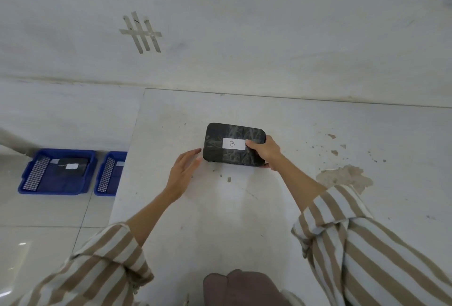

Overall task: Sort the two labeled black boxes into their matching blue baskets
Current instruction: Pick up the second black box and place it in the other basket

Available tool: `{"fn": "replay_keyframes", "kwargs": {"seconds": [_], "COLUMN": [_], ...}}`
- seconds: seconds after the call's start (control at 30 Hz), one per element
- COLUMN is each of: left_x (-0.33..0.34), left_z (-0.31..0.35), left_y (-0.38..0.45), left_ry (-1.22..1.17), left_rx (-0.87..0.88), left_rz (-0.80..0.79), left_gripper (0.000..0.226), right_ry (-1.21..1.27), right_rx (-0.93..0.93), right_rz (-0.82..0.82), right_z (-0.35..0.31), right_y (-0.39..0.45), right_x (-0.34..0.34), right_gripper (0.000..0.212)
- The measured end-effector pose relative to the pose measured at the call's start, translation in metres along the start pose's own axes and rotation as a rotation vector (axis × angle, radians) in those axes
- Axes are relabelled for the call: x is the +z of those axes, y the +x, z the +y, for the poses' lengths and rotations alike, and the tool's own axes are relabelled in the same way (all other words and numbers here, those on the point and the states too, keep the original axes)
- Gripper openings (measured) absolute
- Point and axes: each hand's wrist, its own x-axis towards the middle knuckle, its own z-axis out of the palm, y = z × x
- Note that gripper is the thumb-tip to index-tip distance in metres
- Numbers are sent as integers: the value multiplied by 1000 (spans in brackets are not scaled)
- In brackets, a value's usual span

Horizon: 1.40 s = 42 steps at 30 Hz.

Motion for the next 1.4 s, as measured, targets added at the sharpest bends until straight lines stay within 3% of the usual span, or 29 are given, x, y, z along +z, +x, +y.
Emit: {"fn": "replay_keyframes", "kwargs": {"seconds": [0.13, 0.37, 0.7, 1.0, 1.17, 1.4], "left_x": [-1, -3, -1, -51, -100, -183], "left_z": [-3, -3, -13, 19, 15, -38], "left_y": [-1, -1, -28, -37, -49, -88], "left_ry": [13, 11, 174, 171, 223, 170], "left_rx": [2, -21, 10, 28, 46, -34], "left_rz": [-30, -19, 8, 59, 146, 192], "left_gripper": [36, 37, 34, 36, 33, 35], "right_ry": [27, 75, 190, 120, 134, 97], "right_rx": [-16, 89, 64, -134, -185, -139], "right_rz": [18, 47, 65, -108, -193, -306], "right_z": [6, 18, 33, -13, -47, -35], "right_y": [0, 5, -2, -19, -34, -72], "right_x": [2, 7, 11, 9, 48, 157], "right_gripper": [64, 91, 69, 56, 60, 62]}}
